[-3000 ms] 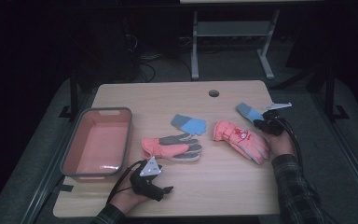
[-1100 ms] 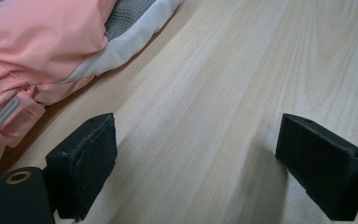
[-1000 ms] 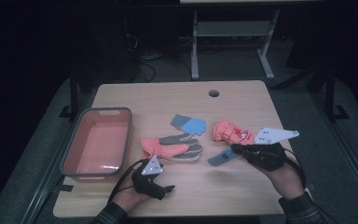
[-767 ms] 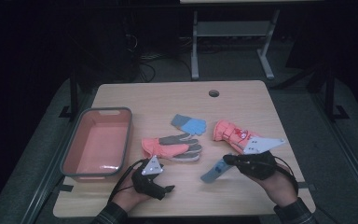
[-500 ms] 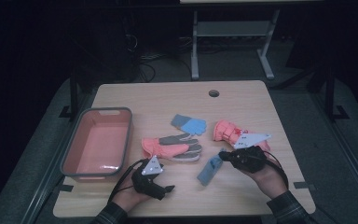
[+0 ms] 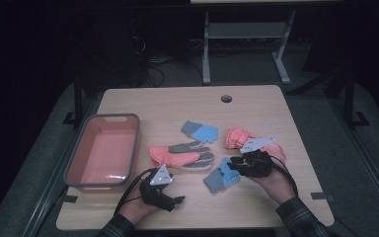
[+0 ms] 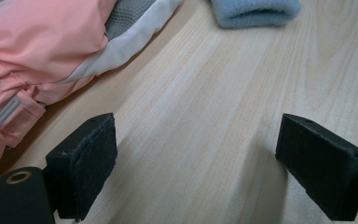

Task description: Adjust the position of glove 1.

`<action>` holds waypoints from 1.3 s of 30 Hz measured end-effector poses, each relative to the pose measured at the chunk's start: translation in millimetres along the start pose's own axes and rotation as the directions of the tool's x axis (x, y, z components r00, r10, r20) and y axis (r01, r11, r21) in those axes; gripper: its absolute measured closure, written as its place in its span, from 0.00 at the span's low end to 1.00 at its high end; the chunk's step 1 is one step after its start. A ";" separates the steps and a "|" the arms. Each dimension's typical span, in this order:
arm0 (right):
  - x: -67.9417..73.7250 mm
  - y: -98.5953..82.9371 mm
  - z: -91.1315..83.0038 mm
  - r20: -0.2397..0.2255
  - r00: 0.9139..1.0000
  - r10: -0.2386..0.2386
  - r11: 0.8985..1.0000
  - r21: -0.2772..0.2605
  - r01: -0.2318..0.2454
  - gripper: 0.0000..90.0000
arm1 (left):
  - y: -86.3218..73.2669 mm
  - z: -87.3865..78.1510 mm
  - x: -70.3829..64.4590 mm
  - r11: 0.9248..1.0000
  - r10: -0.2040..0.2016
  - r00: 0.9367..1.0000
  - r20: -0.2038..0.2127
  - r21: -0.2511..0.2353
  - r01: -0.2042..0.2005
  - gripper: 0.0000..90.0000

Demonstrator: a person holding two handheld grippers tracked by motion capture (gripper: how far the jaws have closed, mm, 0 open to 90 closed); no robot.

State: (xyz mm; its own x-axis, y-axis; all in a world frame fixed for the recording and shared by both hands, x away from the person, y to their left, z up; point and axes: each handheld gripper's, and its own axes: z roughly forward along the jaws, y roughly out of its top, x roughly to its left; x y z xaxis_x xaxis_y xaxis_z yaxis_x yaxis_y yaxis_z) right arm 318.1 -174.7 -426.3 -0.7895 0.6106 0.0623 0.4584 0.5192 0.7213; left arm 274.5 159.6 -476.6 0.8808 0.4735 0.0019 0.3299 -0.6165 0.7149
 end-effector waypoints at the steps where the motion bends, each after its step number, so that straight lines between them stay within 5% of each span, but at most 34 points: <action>1: 0.5 -0.9 0.9 -0.014 1.000 -0.014 1.000 0.010 0.014 0.94 | 0.0 0.0 0.0 1.000 0.000 1.000 0.000 0.000 0.000 0.13; 11: 18.3 -13.4 36.1 -0.098 0.993 -0.072 0.987 0.135 0.085 1.00 | -0.6 0.1 -1.3 1.000 -0.010 1.000 0.003 -0.003 0.010 0.13; 22: 45.7 -6.4 46.9 -0.182 0.972 -0.145 0.978 0.125 0.169 1.00 | -0.6 0.0 -1.3 1.000 -0.010 1.000 0.003 -0.003 0.010 0.13; 33: 66.4 -0.3 56.3 -0.247 0.943 -0.225 0.961 0.107 0.257 1.00 | -0.5 0.1 -1.2 1.000 -0.009 1.000 0.000 -0.006 0.009 0.13; 39: 59.2 5.7 45.4 -0.234 0.954 -0.189 0.974 0.079 0.213 0.90 | -0.6 0.2 -1.6 1.000 -0.015 1.000 0.003 -0.007 0.015 0.13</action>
State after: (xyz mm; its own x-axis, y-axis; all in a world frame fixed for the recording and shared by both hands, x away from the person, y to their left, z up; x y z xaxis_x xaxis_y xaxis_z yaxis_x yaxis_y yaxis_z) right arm 292.5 -108.4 -449.8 -0.9352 0.3438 0.0845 0.3106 0.6825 0.6616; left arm 273.0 159.1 -477.2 0.8768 0.4807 -0.0108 0.3407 -0.6052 0.7195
